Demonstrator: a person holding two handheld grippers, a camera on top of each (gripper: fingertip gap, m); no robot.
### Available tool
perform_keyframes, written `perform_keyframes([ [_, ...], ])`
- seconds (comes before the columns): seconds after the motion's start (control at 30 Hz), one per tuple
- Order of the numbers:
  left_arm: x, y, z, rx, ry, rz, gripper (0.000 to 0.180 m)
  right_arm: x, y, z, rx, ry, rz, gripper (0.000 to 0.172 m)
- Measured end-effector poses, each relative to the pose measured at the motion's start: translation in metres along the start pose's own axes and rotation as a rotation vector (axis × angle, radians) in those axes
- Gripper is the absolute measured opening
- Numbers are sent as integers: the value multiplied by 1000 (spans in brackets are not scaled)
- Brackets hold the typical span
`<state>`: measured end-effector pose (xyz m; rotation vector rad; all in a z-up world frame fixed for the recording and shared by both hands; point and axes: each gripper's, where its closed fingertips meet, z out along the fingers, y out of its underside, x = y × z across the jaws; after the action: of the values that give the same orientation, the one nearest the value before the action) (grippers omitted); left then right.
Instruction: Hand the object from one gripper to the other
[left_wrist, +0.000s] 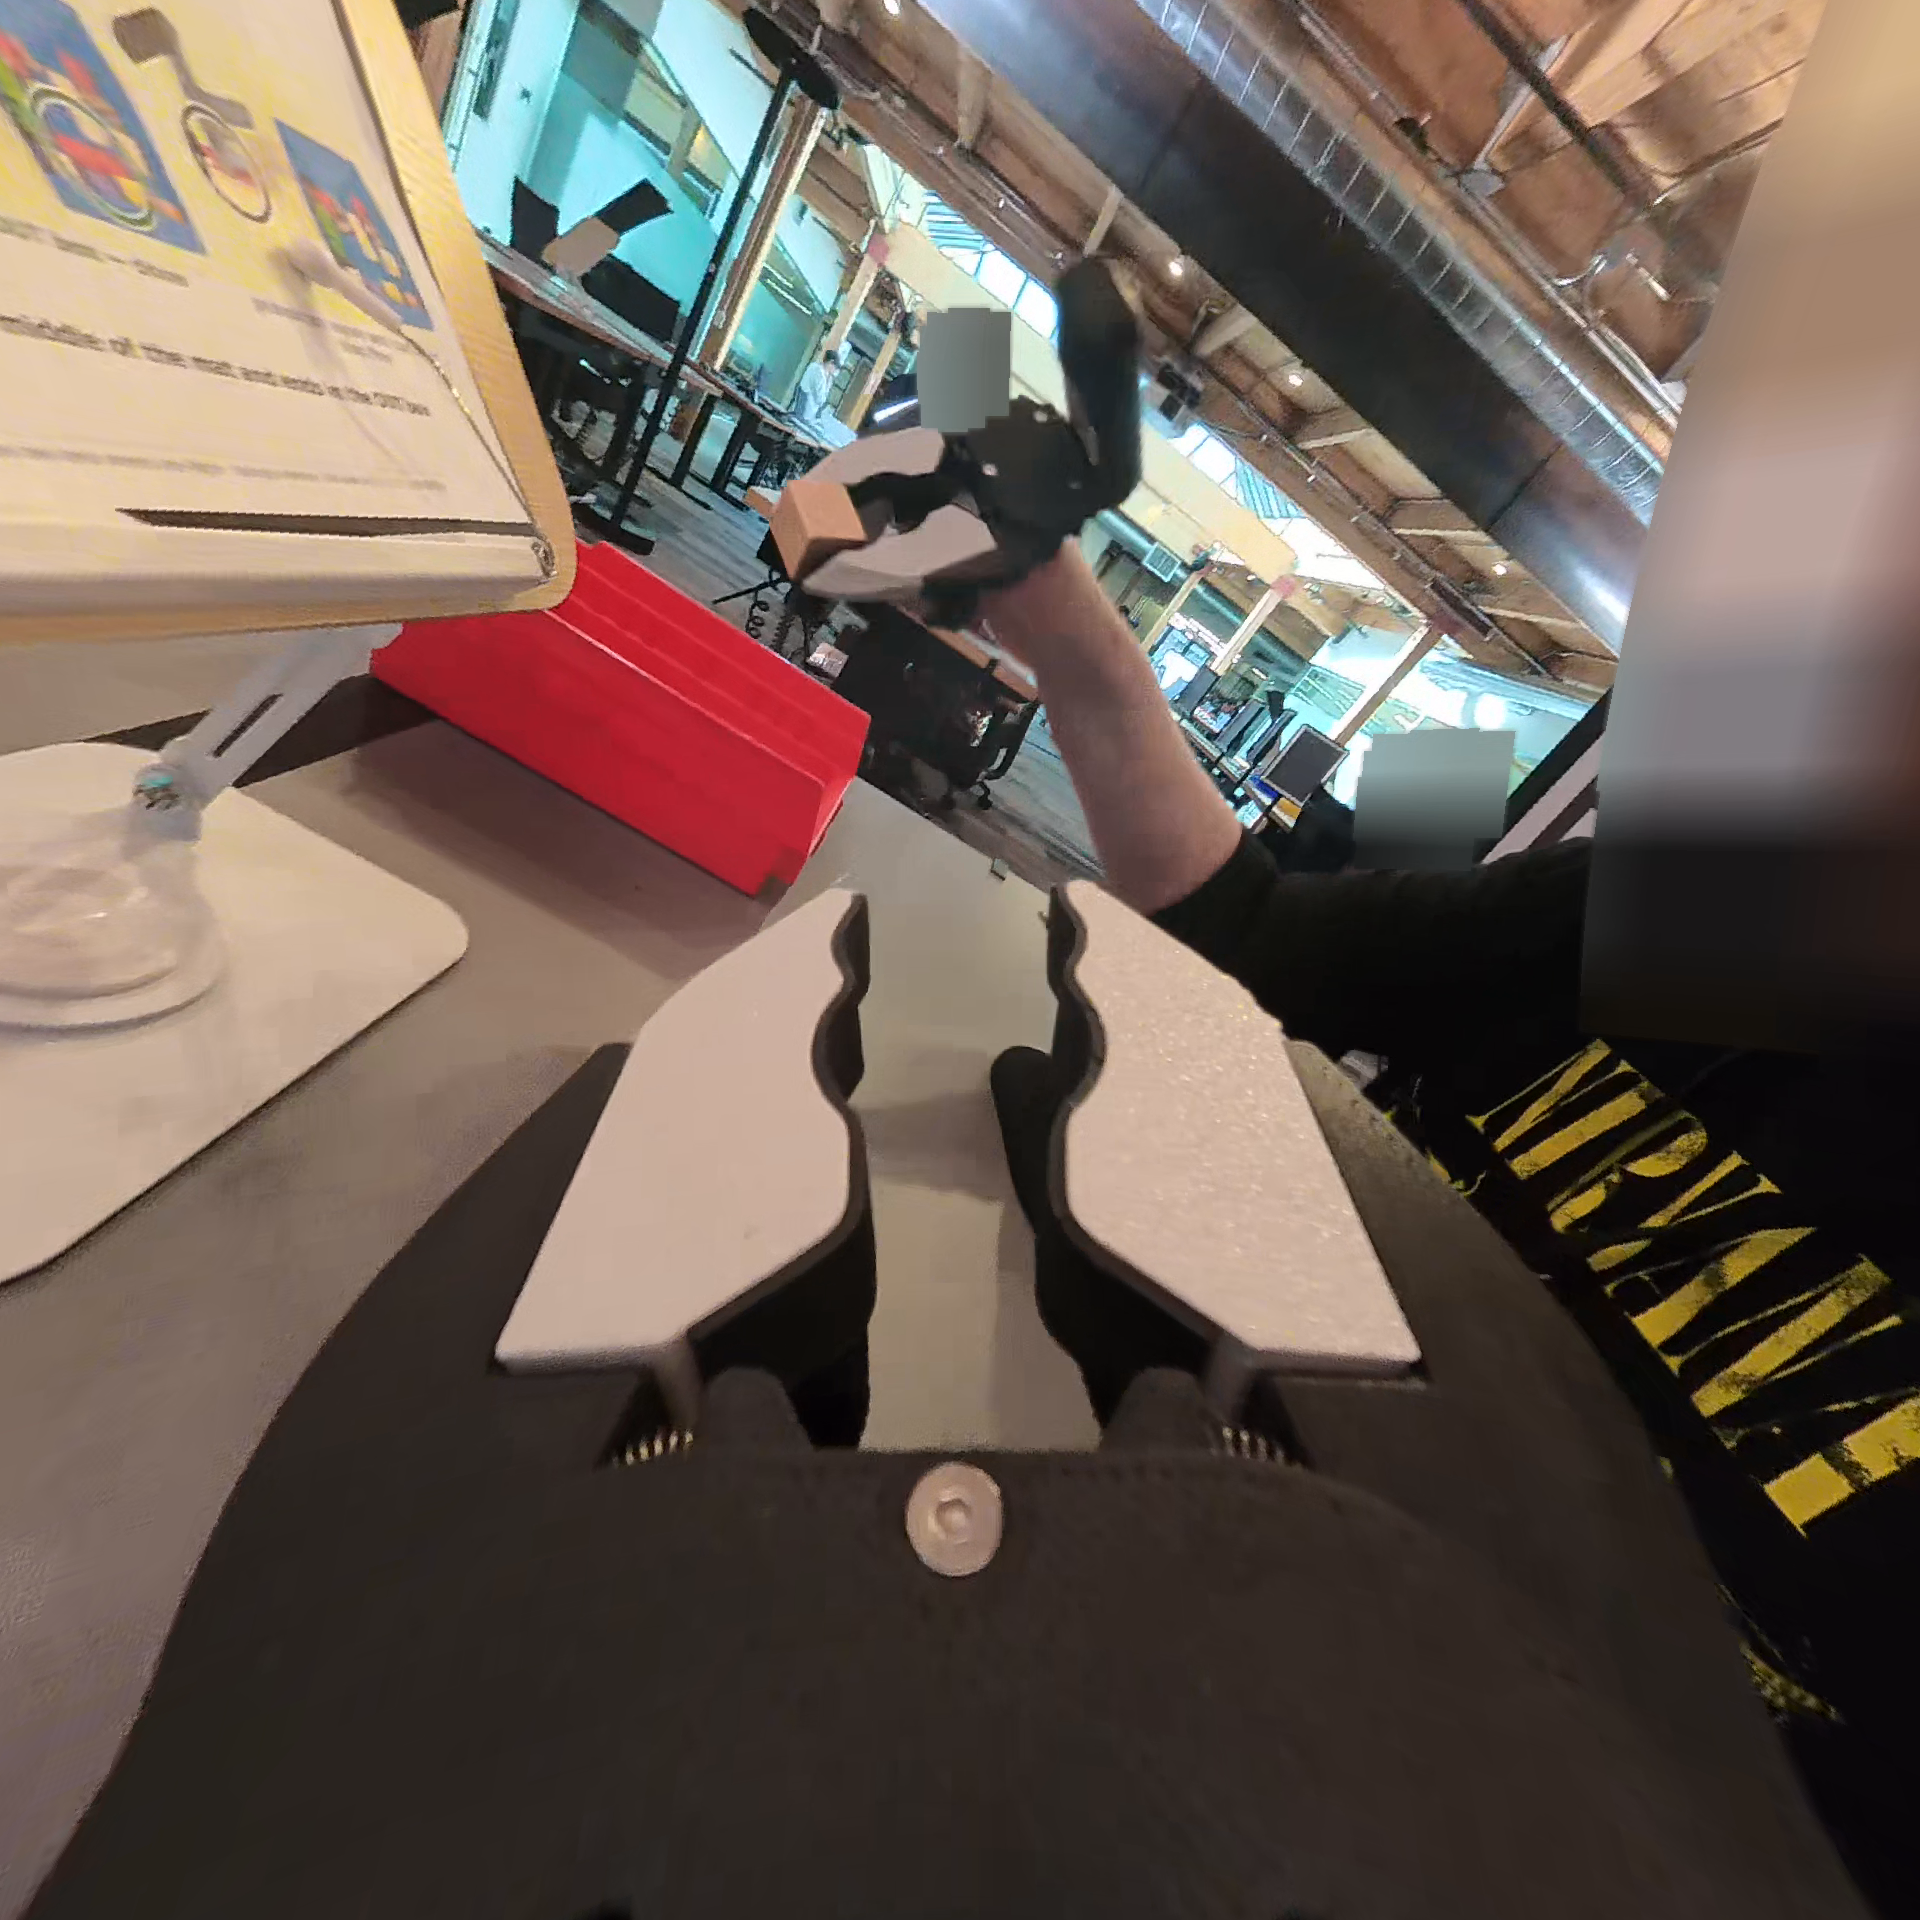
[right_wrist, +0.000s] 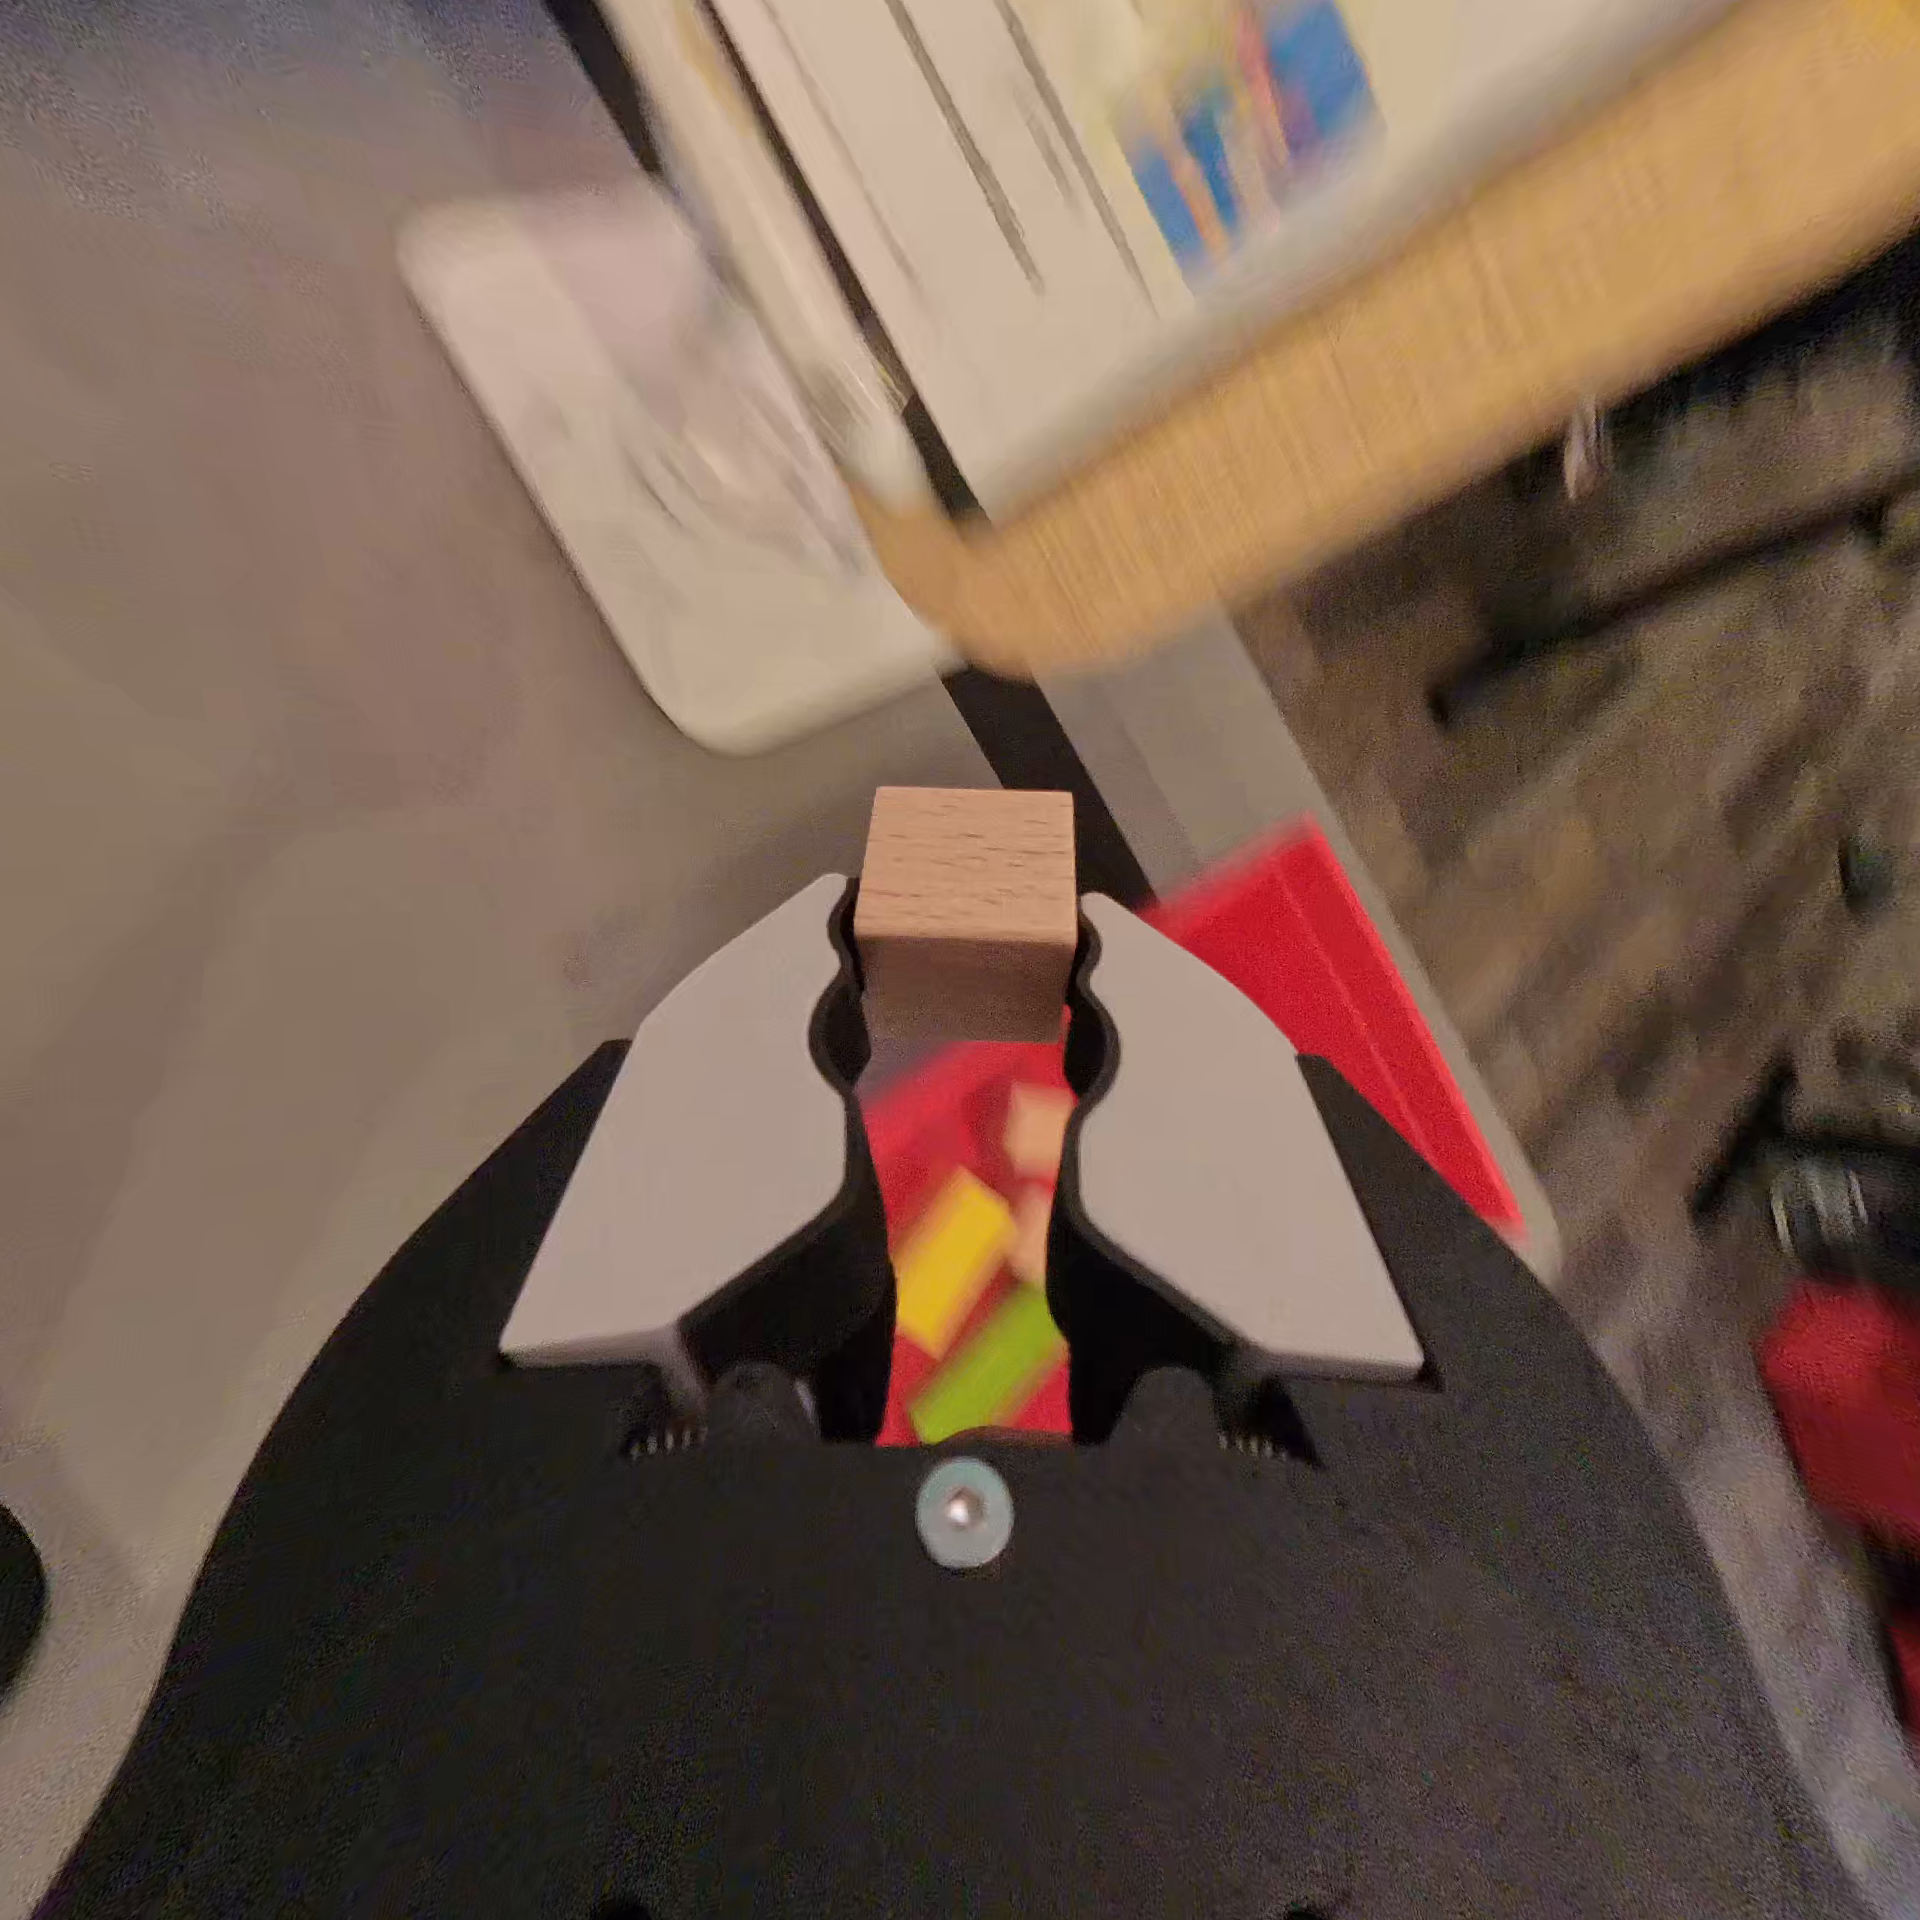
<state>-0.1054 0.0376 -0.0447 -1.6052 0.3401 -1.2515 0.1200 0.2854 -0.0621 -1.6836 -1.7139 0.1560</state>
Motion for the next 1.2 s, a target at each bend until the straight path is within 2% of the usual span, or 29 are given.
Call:
perform_keyframes([
  [0.07,-3,3,-4,-11,-13,-4,32,32,64,-1,-217,19,-5,33],
  [0.17,-8,10,-6,-42,-35,-6,33,42,147,1,-517,-70,-73,34],
  [0.27,-10,17,-3,-70,-42,-1,32,38,204,11,-705,-156,-129,34],
  [0.37,-10,24,1,-96,-40,0,32,34,238,25,-818,-192,-175,34],
  [0.57,-12,33,5,-136,-50,1,33,42,264,54,-946,-171,-363,35],
  [0.73,-13,34,3,-149,-65,10,33,54,277,62,-1060,-175,-466,34],
  [0.87,-14,34,-1,-154,-75,13,33,50,280,68,-1094,-228,-518,34],
  [1.03,-17,33,-7,-162,-102,28,34,45,282,71,-1109,-263,-494,34],
  [1.07,-18,32,-10,-166,-115,36,34,46,280,71,-1107,-256,-485,36],
  [1.13,-22,29,-17,-177,-158,63,34,52,277,67,-1110,-216,-449,57],
  [1.2,-30,24,-28,-196,-232,96,37,55,271,62,-1087,-196,-425,59],
])
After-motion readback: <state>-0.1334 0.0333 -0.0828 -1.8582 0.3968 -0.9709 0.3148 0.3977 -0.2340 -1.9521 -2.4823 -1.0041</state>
